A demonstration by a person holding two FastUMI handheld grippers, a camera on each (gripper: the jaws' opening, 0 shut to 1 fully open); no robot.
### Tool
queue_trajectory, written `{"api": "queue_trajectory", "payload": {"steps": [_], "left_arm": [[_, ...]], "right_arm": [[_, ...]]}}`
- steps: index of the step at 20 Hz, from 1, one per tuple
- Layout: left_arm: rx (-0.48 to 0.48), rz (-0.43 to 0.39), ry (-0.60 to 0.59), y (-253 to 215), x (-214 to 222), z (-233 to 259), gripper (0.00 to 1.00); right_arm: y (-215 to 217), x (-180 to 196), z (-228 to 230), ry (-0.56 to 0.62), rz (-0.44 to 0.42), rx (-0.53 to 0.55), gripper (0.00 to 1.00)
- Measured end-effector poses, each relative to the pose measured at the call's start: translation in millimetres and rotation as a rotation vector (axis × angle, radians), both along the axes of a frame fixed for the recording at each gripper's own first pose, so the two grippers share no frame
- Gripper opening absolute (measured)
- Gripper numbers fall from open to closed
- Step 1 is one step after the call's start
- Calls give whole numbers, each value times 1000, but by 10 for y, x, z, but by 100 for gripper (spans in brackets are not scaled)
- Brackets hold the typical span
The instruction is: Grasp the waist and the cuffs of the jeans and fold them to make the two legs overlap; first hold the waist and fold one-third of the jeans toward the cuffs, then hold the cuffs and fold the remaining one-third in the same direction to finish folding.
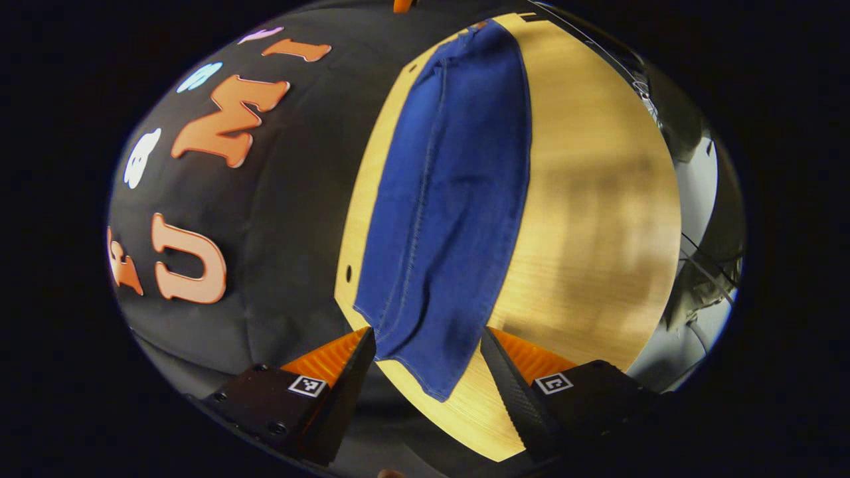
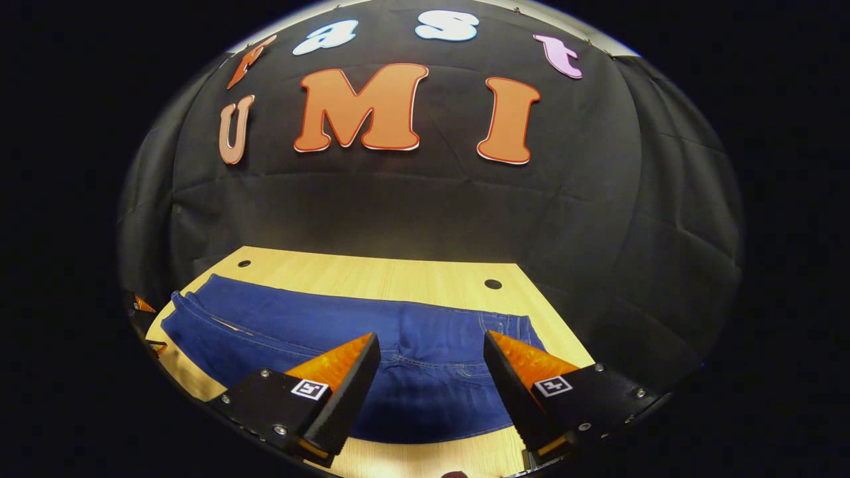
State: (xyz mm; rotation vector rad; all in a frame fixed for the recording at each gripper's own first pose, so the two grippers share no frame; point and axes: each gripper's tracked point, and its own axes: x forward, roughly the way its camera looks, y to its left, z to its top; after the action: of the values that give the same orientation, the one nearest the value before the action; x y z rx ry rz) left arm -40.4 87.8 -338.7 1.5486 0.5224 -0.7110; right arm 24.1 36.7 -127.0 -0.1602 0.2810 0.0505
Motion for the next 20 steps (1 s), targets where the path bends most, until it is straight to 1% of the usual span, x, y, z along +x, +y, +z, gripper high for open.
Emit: {"api": "queue_trajectory", "payload": {"steps": [3,4,5,6,8,9,10,11,14,16,18,20], "left_arm": [[63,18,49,123,80,-150,98],[82,12,63,182,113,-204,98],[108,-1,79,214,140,-251,100],[132,-17,87,233,155,-298,98],[165,-53,78,244,240,-349,98],[173,-59,73,237,276,-361,96],[174,-59,68,239,308,-374,99],[177,-63,58,212,358,-375,94],[177,-80,6,121,610,-408,94],[163,-95,-51,49,786,-434,90],[174,-116,-55,51,867,-565,86],[181,-123,-43,63,883,-704,44]], "right_arm": [[-114,-7,-46,15,-23,-6,97],[-145,-11,-37,17,-29,-3,97],[-165,2,-28,17,-35,2,97],[-180,12,-15,15,-41,7,97],[-227,32,-39,21,-52,16,97],[-235,45,-45,27,-54,23,97],[-234,55,-47,31,-57,30,97],[-235,64,-61,36,-58,35,97],[-179,76,-58,42,-57,41,97],[-130,82,-61,48,-47,39,97],[-76,96,-69,58,-40,37,97],[-32,109,-67,64,-36,50,97]]}}
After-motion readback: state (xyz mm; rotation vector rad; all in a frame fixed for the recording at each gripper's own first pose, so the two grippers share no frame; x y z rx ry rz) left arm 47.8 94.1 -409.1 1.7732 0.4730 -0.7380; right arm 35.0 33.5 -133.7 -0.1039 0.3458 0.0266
